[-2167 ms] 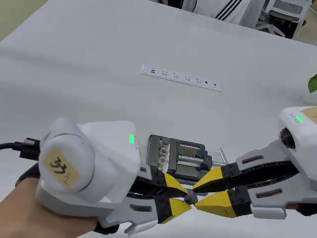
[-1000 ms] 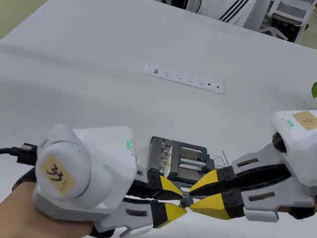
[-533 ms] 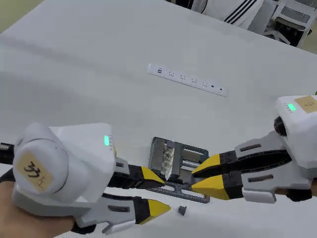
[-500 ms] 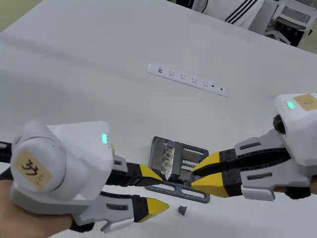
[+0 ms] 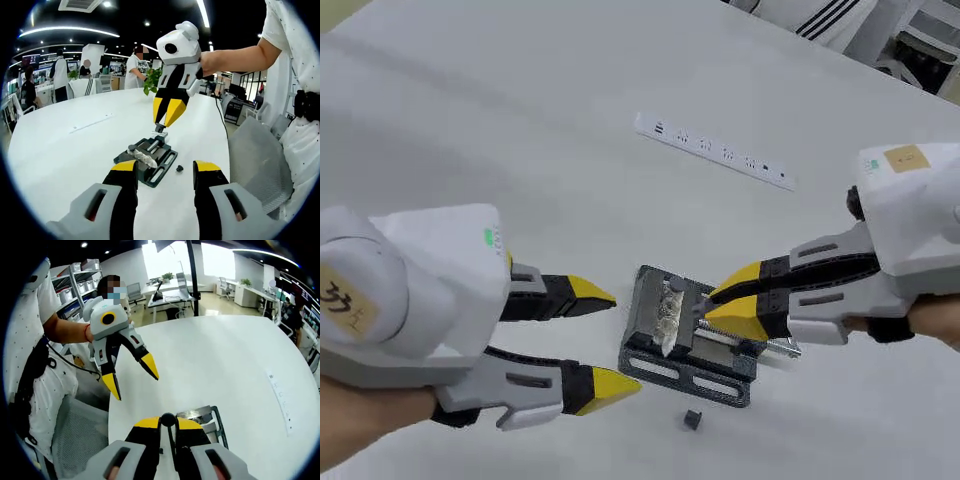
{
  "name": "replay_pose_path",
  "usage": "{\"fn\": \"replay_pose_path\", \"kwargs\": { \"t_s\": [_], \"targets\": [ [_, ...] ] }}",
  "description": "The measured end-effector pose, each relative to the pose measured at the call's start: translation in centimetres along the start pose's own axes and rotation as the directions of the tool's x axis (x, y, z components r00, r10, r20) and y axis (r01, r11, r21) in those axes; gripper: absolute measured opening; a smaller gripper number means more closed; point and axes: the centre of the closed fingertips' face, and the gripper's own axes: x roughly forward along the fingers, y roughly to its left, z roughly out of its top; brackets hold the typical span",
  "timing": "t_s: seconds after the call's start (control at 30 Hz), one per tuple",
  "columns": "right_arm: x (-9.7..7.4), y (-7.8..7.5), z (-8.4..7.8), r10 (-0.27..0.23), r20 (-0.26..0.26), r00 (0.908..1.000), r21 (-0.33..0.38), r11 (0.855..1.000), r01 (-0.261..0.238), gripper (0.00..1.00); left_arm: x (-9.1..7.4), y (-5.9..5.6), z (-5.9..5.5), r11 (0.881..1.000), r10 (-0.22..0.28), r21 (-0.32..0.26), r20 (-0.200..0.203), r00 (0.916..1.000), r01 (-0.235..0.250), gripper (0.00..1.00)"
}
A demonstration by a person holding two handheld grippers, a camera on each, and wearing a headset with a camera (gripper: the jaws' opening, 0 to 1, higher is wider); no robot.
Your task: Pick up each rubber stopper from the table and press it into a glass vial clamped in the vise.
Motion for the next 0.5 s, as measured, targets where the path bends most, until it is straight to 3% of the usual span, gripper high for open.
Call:
{"fn": "replay_pose_path", "kwargs": {
  "t_s": [0.3, 0.5],
  "targets": [
    [1.7, -2.5, -0.8, -0.049, -0.101, 0.9937, -0.006, 0.999, 0.049, 0.05, -0.1, 0.9, -0.4, 1.000, 0.026, 0.000, 0.022, 0.9994, -0.026, 0.56],
    [3.1, -3.4, -1.6, -0.054, -0.149, 0.9874, -0.004, 0.999, 0.054, 0.05, -0.2, 1.2, -0.6, 1.000, 0.029, -0.002, 0.039, 0.9988, -0.029, 0.63]
  ]
}}
